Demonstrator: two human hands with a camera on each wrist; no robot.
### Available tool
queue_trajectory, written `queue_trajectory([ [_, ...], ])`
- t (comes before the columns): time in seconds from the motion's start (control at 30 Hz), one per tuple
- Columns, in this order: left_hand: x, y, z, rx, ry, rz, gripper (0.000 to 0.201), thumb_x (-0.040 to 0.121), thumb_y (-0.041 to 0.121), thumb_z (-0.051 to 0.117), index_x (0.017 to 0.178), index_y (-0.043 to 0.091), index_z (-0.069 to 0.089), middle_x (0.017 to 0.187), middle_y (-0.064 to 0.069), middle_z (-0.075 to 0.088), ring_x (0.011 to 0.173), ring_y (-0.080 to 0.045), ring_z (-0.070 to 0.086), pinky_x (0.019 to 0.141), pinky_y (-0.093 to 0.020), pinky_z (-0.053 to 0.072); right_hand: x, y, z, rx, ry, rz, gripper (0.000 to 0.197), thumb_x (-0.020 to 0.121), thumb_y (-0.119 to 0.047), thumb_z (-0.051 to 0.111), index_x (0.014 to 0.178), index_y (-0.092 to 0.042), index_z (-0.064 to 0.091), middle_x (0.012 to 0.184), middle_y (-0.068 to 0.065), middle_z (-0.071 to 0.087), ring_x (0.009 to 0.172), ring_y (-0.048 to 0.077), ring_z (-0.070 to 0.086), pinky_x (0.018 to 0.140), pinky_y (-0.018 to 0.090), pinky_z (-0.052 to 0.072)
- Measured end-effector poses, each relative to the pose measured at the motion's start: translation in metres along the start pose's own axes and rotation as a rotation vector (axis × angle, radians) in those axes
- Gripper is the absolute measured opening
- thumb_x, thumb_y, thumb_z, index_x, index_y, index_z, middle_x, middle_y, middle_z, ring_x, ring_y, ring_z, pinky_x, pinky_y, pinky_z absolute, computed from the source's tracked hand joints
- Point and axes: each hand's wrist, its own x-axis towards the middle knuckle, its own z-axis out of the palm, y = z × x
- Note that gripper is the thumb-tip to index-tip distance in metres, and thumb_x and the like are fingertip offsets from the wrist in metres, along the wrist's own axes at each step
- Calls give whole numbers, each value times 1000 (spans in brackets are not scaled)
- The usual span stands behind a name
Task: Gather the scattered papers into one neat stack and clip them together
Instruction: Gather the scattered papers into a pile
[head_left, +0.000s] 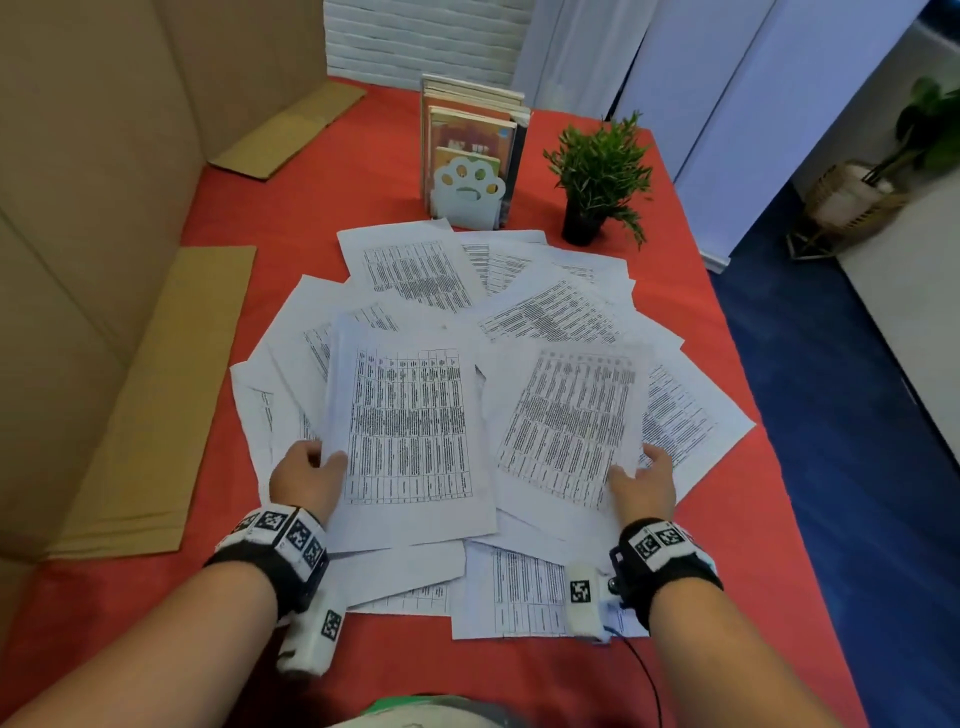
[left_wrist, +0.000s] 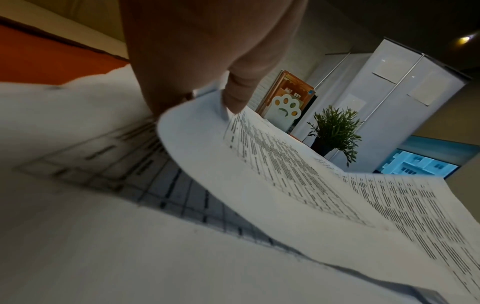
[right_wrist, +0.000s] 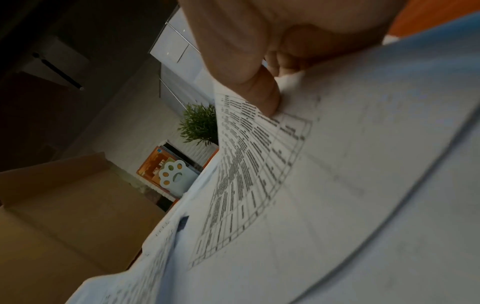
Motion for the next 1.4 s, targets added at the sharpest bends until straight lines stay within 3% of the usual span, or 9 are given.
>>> queue_trajectory([
  [0.17,-3,8,4,0,50,48,31,80,12,65,109,5,56,104,-17,66,87,-31,60,77,-33,45,-1,20,-18,-173,-17,-97,21,88,-8,51,68,-14,51,66,3,52,77,29,53,54,28,29],
  [0.3,2,5,-9,-31,66,32,53,83,9,61,132,6,42,120,-23,62,107,-38,60,90,-38,45,7,5,-40,-50,125,-143,14,89,-9,52,90,0,62,81,14,58,76,27,52,65,30,35],
  [0.4,7,-5,-23,62,37,133,27,89,7,52,113,-5,57,107,-27,63,99,-41,60,85,-41,45,14,-8,-51,29,109,-175,12,88,-12,53,88,-2,60,80,13,57,75,24,52,66,29,38],
  [0.7,-13,-17,-34,-120,-35,226,13,89,11,56,102,11,60,92,-10,64,88,-27,60,74,-31,42,-24,-9,11,230,-332,-75,12,89,-15,56,84,-17,67,100,14,72,95,34,67,90,53,51],
  [0.97,-39,-1,-5,-119,-347,159,36,97,46,37,114,21,57,113,5,58,106,-16,55,94,-31,41,-45,-8,44,337,-534,-3,31,87,2,54,110,-17,63,108,9,71,98,30,67,91,51,52],
  [1.03,-28,-3,-9,148,-193,189,33,93,41,44,104,15,61,111,-10,60,106,-26,55,87,-38,43,-41,-6,40,235,-429,-40,31,83,3,53,104,-17,67,100,9,72,93,31,69,87,50,54],
  [1.13,-14,-13,-21,408,-25,42,55,83,23,65,135,14,46,147,-16,33,132,-38,33,108,-47,31,-34,0,31,211,-333,-36,32,83,7,49,101,-16,64,84,3,67,78,26,63,68,34,54],
  [1.3,-8,-20,-23,217,-74,63,100,67,-1,78,147,12,20,144,-19,40,128,-36,44,104,-41,38,-30,19,29,160,-357,34,34,82,9,51,106,-14,57,79,2,60,71,20,55,74,33,46],
  [1.4,-10,-24,-21,161,-79,106,75,75,-1,71,140,7,34,133,-18,55,113,-33,57,94,-39,46,-30,24,32,112,-384,25,24,81,7,52,97,-8,60,80,10,61,76,25,56,72,34,48],
])
